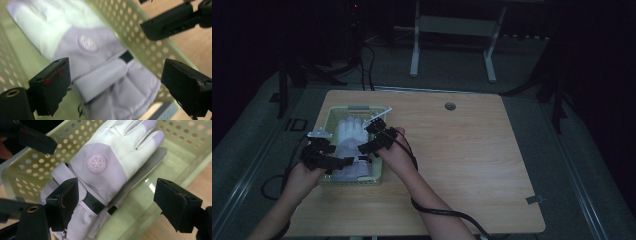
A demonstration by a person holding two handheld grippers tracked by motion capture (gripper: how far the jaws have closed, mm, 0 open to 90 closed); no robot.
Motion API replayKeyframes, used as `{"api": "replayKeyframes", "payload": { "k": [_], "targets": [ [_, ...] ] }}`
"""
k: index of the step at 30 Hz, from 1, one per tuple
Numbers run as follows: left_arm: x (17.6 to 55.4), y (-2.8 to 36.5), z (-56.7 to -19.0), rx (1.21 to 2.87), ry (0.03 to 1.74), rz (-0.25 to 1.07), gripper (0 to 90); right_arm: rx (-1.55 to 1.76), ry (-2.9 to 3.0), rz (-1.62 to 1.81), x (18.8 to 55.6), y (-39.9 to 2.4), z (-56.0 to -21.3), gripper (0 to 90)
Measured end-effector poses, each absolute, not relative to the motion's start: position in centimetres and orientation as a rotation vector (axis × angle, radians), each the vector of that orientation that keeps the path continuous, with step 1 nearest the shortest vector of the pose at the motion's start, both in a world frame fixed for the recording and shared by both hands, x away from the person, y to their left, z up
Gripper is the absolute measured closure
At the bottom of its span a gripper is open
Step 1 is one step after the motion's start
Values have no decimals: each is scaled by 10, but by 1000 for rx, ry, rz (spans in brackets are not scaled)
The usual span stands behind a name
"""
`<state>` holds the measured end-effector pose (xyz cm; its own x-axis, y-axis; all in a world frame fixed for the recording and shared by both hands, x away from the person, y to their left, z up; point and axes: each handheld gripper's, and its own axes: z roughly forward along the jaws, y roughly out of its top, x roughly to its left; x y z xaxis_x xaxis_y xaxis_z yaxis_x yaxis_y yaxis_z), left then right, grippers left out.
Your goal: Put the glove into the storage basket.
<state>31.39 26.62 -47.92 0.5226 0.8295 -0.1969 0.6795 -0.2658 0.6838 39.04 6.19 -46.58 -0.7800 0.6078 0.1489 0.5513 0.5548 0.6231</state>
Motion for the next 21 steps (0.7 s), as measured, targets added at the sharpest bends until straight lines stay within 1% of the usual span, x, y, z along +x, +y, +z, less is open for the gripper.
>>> {"api": "replayKeyframes", "payload": {
  "k": [3, 9, 12, 13, 14, 15, 21],
  "targets": [
    [311, 261, -479, 1996, 1201, 281, 94, 990, 2677, 1057, 390, 52, -463, 179],
    [308, 252, -478, 1933, 1171, 272, 92, 976, 2657, 1053, 389, 35, -460, 164],
    [306, 245, -476, 1942, 1160, 276, 87, 974, 2646, 1057, 389, 29, -459, 156],
    [305, 242, -476, 1948, 1162, 296, 60, 984, 2643, 1074, 390, 23, -457, 154],
    [304, 239, -475, 1957, 1159, 305, 60, 984, 2643, 1074, 390, 23, -457, 154],
    [304, 237, -474, 1960, 1158, 302, 13, 988, 2635, 1089, 389, 18, -456, 153],
    [303, 226, -469, 1945, 1134, 312, 13, 987, 2615, 1101, 388, 1, -454, 149]
  ]
}}
